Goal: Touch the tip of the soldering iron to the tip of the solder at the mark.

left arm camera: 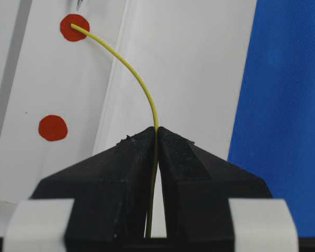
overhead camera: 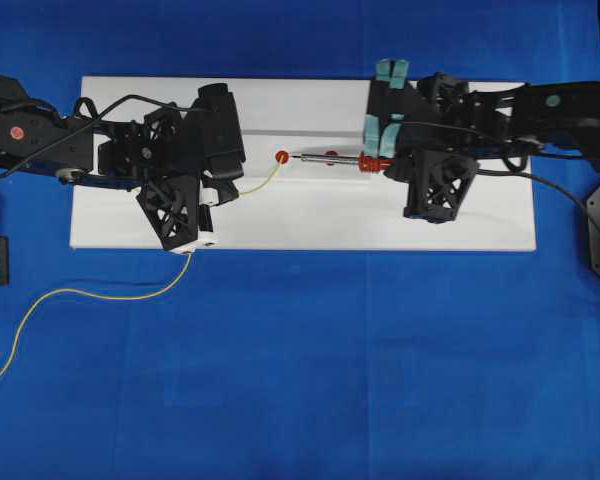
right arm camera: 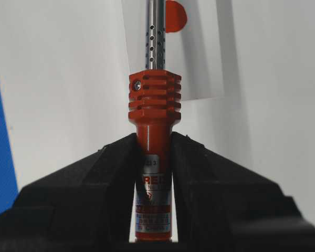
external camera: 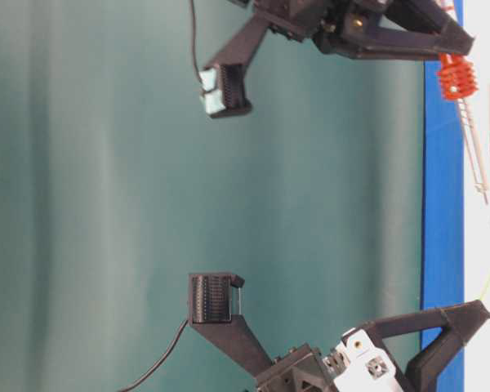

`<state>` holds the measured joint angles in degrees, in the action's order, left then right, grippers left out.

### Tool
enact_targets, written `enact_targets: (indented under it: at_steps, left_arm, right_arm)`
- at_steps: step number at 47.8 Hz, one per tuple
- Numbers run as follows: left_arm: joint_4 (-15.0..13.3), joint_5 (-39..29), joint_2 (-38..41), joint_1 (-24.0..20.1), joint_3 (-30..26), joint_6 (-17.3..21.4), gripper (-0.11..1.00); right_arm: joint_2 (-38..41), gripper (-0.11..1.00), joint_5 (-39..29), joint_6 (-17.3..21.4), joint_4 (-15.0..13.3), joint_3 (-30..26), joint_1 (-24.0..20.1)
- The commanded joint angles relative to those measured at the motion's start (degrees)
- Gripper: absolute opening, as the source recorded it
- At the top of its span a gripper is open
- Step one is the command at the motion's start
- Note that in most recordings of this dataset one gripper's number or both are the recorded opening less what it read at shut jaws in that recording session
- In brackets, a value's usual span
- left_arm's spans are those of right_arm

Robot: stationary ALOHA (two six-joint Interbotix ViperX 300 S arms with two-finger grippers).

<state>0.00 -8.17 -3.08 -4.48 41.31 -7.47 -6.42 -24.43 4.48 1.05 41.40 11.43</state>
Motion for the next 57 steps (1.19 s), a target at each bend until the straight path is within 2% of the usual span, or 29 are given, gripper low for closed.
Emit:
enact_targets:
  at_steps: [1, 57]
  left_arm:
    - [0.09, 0.26, -0.79, -0.18, -0.53, -0.18, 0.03]
    - [0.0, -0.09, -0.79, -0.09, -0.35, -0.26, 0.03]
  right_arm:
    - [0.26, 0.06, 0.35, -0.09, -0.18, -1.93, 0.18]
    - [2.2, 0.06, -0.26, -0.09, -0.26, -3.34, 0.18]
